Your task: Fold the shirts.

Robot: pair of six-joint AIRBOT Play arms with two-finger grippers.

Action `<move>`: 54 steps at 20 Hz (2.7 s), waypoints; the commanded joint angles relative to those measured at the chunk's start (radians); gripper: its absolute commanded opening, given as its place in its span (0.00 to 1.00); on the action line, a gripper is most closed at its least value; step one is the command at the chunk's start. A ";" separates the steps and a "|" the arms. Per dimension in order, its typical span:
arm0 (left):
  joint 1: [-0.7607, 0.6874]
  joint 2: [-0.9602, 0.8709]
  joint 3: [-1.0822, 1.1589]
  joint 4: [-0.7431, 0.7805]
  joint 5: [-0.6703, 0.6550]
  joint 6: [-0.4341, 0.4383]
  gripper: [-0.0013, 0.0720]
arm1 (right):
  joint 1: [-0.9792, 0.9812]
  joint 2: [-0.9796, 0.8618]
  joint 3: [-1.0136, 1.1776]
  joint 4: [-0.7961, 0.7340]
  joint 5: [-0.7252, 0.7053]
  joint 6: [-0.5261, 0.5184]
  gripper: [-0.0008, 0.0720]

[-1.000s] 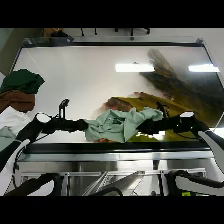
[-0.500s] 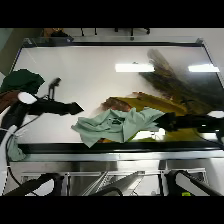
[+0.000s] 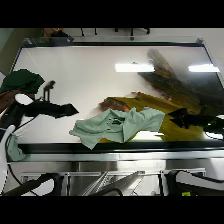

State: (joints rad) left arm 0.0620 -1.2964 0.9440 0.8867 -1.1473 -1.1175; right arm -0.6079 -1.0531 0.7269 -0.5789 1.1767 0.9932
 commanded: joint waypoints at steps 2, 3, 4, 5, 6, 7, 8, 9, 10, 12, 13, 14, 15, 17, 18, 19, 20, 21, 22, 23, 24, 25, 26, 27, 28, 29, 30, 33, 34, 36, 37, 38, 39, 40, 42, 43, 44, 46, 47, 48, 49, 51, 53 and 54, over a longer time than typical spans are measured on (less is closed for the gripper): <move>-0.116 -0.082 -0.062 0.001 0.056 -0.002 0.98 | 0.108 -0.156 0.002 0.019 -0.064 -0.061 0.66; -0.140 -0.092 -0.060 0.000 0.057 -0.002 0.98 | 0.138 -0.165 0.002 0.045 -0.071 -0.076 0.66; -0.164 -0.099 -0.053 0.000 0.055 -0.003 0.98 | 0.169 -0.168 0.006 0.075 -0.073 -0.093 0.66; -0.183 -0.100 -0.050 -0.003 0.061 -0.010 0.98 | 0.199 -0.168 0.014 0.101 -0.072 -0.108 0.66; -0.197 -0.100 -0.050 -0.029 0.063 -0.010 0.98 | 0.233 -0.168 0.031 0.117 -0.069 -0.111 0.67; -0.211 -0.101 -0.050 -0.054 0.062 -0.010 0.98 | 0.266 -0.168 0.050 0.120 -0.066 -0.111 0.67; -0.224 -0.101 -0.050 -0.058 0.063 -0.010 0.98 | 0.301 -0.168 0.072 0.120 -0.063 -0.111 0.66; -0.233 -0.101 -0.051 -0.056 0.067 -0.010 0.98 | 0.338 -0.168 0.092 0.120 -0.062 -0.111 0.66; -0.237 -0.101 -0.058 -0.049 0.080 -0.010 0.98 | 0.373 -0.168 0.107 0.120 -0.063 -0.110 0.66; -0.236 -0.103 -0.075 -0.048 0.101 -0.010 0.98 | 0.437 -0.169 0.131 0.120 -0.062 -0.111 0.48; -0.234 -0.103 -0.082 -0.045 0.111 -0.010 0.97 | 0.459 -0.169 0.139 0.120 -0.062 -0.111 0.34; -0.234 -0.104 -0.088 -0.040 0.119 -0.010 0.87 | 0.475 -0.169 0.147 0.120 -0.062 -0.111 0.21; -0.234 -0.104 -0.096 -0.040 0.131 -0.009 0.68 | 0.484 -0.168 0.156 0.119 -0.061 -0.111 0.13; -0.233 -0.106 -0.098 -0.039 0.139 -0.009 0.22 | 0.487 -0.161 0.174 0.120 -0.053 -0.111 0.05; -0.233 -0.106 -0.098 -0.040 0.147 -0.003 0.05 | 0.487 -0.154 0.184 0.119 -0.049 -0.111 0.05; -0.234 -0.106 -0.098 -0.041 0.161 -0.003 0.04 | 0.487 -0.144 0.195 0.118 -0.045 -0.111 0.05; -0.233 -0.106 -0.098 -0.041 0.175 -0.004 0.04 | 0.487 -0.132 0.208 0.117 -0.043 -0.111 0.05; -0.233 -0.106 -0.093 -0.041 0.179 -0.004 0.04 | 0.487 -0.117 0.222 0.117 -0.043 -0.111 0.05; -0.234 -0.106 -0.078 -0.042 0.173 -0.004 0.04 | 0.487 -0.100 0.243 0.117 -0.043 -0.111 0.05; -0.234 -0.105 -0.051 -0.045 0.158 -0.004 0.04 | 0.486 -0.079 0.272 0.116 -0.042 -0.111 0.05; -0.234 -0.094 -0.013 -0.052 0.143 -0.004 0.04 | 0.486 -0.055 0.306 0.117 -0.037 -0.111 0.05; -0.234 -0.064 0.040 -0.052 0.141 -0.004 0.04 | 0.486 -0.031 0.355 0.117 -0.022 -0.111 0.05; -0.233 -0.024 0.099 -0.052 0.145 -0.004 0.04 | 0.486 -0.003 0.419 0.116 -0.005 -0.113 0.05; -0.233 0.025 0.171 -0.051 0.153 -0.004 0.04 | 0.486 0.029 0.497 0.116 0.007 -0.124 0.05; -0.231 0.082 0.257 -0.050 0.164 -0.003 0.04 | 0.486 0.060 0.574 0.116 0.010 -0.134 0.05; -0.225 0.137 0.341 -0.048 0.183 -0.004 0.04 | 0.486 0.095 0.659 0.115 0.009 -0.141 0.05; -0.211 0.193 0.426 -0.048 0.206 -0.004 0.04 | 0.486 0.127 0.734 0.114 0.008 -0.163 0.05; -0.145 0.350 0.587 -0.047 0.262 -0.001 0.04 | 0.486 0.241 0.892 0.062 -0.042 -0.186 0.05; -0.114 0.398 0.621 -0.039 0.253 -0.001 0.04 | 0.486 0.283 0.907 0.037 -0.073 -0.194 0.05; -0.053 0.486 0.647 -0.041 0.238 0.002 0.04 | 0.486 0.366 0.908 -0.007 -0.132 -0.209 0.05; -0.027 0.526 0.641 -0.041 0.240 0.002 0.04 | 0.486 0.397 0.908 -0.024 -0.145 -0.209 0.05; -0.001 0.563 0.625 -0.042 0.241 0.002 0.04 | 0.486 0.420 0.908 -0.024 -0.150 -0.209 0.05; 0.021 0.596 0.605 -0.043 0.238 0.002 0.04 | 0.486 0.432 0.908 -0.024 -0.152 -0.209 0.05; 0.036 0.621 0.581 -0.043 0.237 0.002 0.04 | 0.486 0.435 0.908 -0.024 -0.152 -0.209 0.05; 0.057 0.644 0.509 -0.053 0.238 0.002 0.04 | 0.486 0.409 0.904 -0.027 -0.151 -0.208 0.05; 0.052 0.633 0.467 -0.053 0.225 0.001 0.04 | 0.487 0.375 0.902 -0.016 -0.141 -0.208 0.05; 0.034 0.604 0.423 -0.069 0.201 0.001 0.04 | 0.487 0.323 0.901 0.012 -0.115 -0.208 0.05; -0.026 0.501 0.336 -0.097 0.153 0.002 0.04 | 0.489 0.186 0.901 0.053 -0.034 -0.205 0.05; -0.064 0.431 0.288 -0.095 0.143 0.002 0.04 | 0.501 0.106 0.900 0.056 0.004 -0.183 0.05; -0.094 0.358 0.246 -0.095 0.141 0.002 0.04 | 0.517 0.013 0.895 0.056 0.037 -0.174 0.05; -0.121 0.273 0.201 -0.095 0.145 0.002 0.04 | 0.537 -0.078 0.882 0.056 0.055 -0.168 0.06; -0.150 0.091 0.143 -0.095 0.151 0.011 0.04 | 0.578 -0.272 0.845 0.056 0.055 -0.143 0.06; -0.150 -0.089 0.131 -0.096 0.167 0.053 0.04 | 0.614 -0.458 0.838 0.060 0.052 -0.140 0.06; -0.143 -0.167 0.153 -0.098 0.169 0.055 0.04 | 0.623 -0.530 0.838 0.071 0.034 -0.140 0.06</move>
State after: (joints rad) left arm -0.0673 -1.2411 1.1194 0.7963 -0.9825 -1.0904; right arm -0.0250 -1.3556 1.5784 -0.5289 1.1957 0.8379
